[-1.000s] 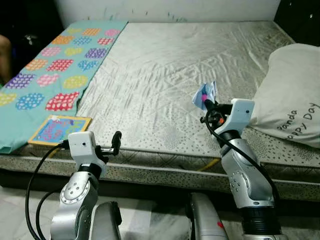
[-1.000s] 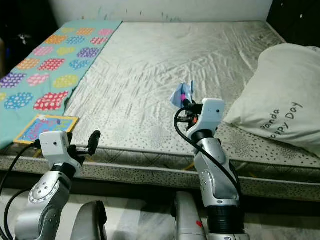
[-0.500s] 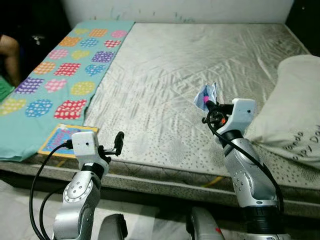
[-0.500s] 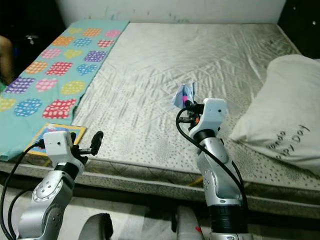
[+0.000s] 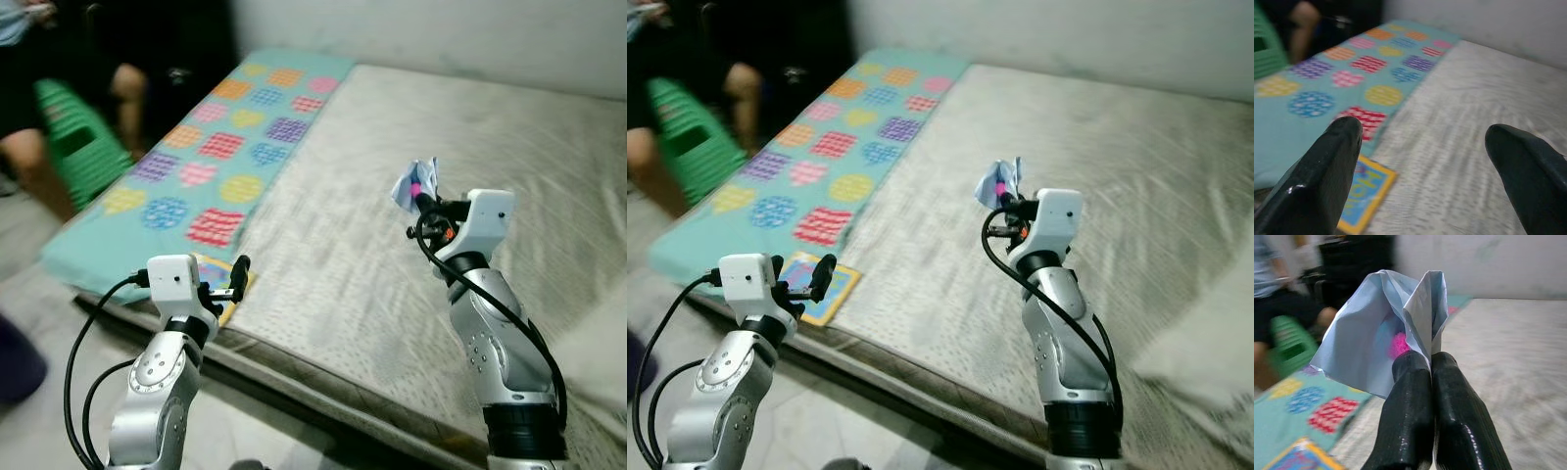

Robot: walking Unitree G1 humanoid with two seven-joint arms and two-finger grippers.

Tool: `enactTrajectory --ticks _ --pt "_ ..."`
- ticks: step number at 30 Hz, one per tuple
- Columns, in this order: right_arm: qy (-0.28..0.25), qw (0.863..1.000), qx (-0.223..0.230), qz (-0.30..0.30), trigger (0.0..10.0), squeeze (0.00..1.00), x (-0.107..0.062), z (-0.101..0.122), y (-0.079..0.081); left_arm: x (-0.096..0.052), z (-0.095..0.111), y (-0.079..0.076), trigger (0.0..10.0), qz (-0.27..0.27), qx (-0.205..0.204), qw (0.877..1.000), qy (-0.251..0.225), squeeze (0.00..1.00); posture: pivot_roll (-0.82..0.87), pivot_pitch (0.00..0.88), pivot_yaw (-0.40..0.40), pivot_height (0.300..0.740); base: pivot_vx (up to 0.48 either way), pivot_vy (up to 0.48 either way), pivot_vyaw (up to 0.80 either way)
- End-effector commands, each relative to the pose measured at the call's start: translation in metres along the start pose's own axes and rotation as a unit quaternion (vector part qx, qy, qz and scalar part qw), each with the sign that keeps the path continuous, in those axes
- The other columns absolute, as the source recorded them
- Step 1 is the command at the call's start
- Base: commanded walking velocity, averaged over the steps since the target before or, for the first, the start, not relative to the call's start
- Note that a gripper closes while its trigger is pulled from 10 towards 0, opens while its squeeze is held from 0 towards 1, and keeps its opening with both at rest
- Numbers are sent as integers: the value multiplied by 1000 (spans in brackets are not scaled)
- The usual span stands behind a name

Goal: Clean up the room

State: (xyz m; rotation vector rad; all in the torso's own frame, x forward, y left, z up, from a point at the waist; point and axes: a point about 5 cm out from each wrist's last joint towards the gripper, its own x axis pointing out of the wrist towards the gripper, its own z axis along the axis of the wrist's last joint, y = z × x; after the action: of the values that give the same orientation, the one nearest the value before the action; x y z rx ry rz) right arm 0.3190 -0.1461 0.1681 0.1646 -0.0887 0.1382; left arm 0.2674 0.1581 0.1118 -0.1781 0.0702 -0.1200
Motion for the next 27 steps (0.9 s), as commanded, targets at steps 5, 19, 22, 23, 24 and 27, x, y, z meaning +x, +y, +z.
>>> enactTrajectory --ticks 5,19,22,23,24,27 --pt "7 1000 -4 -9 10000 0 -3 -3 -3 1 2 3 10000 12 11 1000 -6 0 -191 0 37 740 0 0 0" --pt "14 1000 -8 -14 10000 0 -5 -5 -4 2 2 0 10000 1 2 1000 -6 0 -191 0 33 740 0 0 0" --pt "17 1000 -8 -19 10000 0 -5 -6 -6 3 2 -1 10000 -3 -7 1000 -4 0 -195 0 31 740 0 0 0" --pt "18 1000 -8 -20 10000 0 -5 -6 -6 3 2 -1 10000 -5 -9 1000 -4 0 -195 0 31 740 0 0 0" --pt "19 1000 -8 -20 10000 0 -4 -6 -6 3 2 -2 10000 -7 -10 1000 -4 0 -195 0 30 740 0 0 0" --pt "21 1000 -8 -18 10000 0 -5 -7 -5 4 2 -4 10000 -11 -12 1000 -3 0 -195 0 29 740 0 365 0"
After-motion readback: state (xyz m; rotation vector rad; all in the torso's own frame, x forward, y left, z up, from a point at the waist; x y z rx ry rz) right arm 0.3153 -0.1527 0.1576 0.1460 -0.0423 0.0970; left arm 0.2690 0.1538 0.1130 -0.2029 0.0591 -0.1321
